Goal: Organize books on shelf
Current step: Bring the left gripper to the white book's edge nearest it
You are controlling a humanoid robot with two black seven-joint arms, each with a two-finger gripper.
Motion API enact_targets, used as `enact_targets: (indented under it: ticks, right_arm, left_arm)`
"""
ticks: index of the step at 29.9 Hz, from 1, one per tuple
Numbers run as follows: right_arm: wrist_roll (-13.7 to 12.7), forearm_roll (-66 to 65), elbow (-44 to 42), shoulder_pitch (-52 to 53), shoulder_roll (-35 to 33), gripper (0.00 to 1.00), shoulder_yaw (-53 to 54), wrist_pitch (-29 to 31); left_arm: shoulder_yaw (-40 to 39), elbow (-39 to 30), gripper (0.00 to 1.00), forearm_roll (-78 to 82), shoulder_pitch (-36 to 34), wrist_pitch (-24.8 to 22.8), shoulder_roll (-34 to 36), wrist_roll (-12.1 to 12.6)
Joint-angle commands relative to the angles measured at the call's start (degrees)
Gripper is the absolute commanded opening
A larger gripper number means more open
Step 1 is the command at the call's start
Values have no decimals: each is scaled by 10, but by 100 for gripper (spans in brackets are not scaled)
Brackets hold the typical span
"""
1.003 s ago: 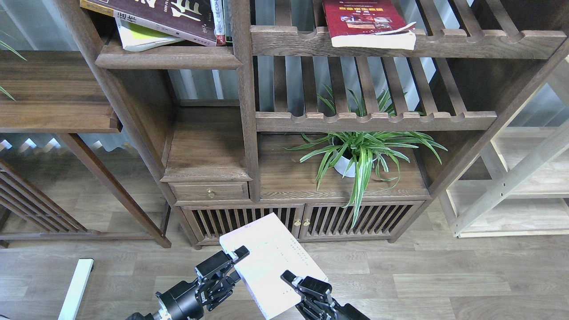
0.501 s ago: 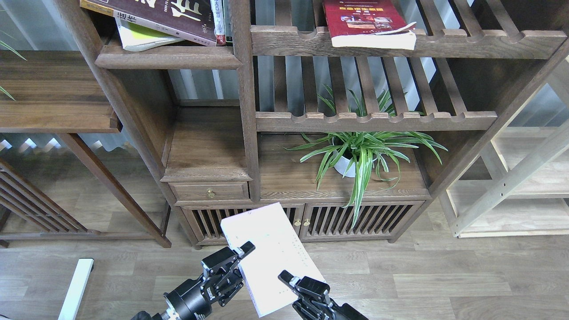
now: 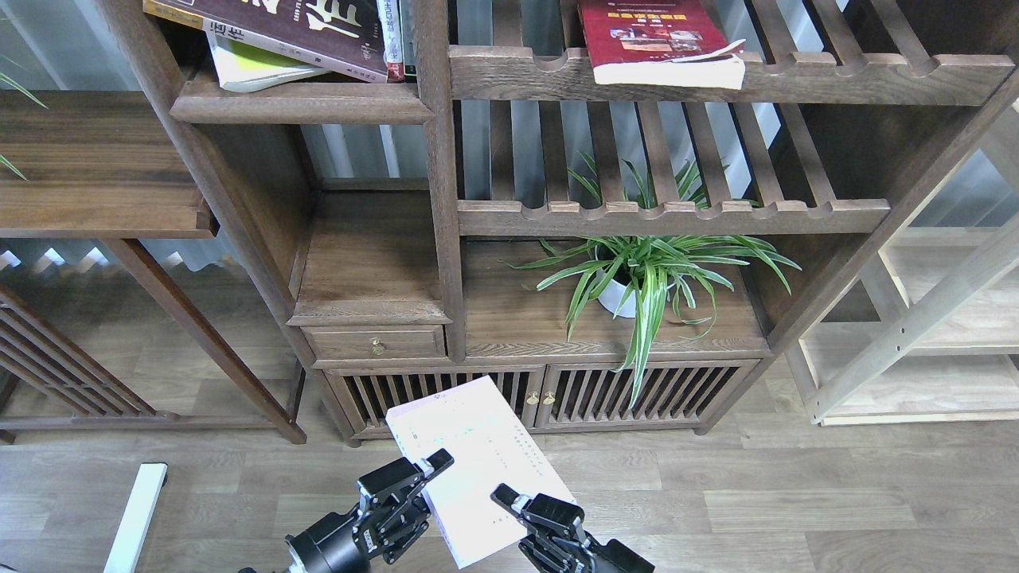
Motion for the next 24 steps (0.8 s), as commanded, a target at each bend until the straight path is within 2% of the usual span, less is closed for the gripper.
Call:
enact_targets:
  ticks: [1, 5, 15, 24]
  right_arm:
    - [-3, 1, 0, 6, 0, 25, -2, 0]
    - [-13, 1, 1, 2, -7, 25, -25, 0]
    - [-15, 1, 1, 1, -5, 25, -37, 0]
    - [-15, 0, 1, 4, -3, 26, -38, 0]
  left_arm:
    - [6, -1, 53, -3, 0, 0, 7, 0]
    - [10, -8, 54, -7, -3, 0, 26, 0]
    - [53, -23, 54, -52, -14, 0, 73, 0]
    - [64, -23, 42, -54, -19, 0, 82, 0]
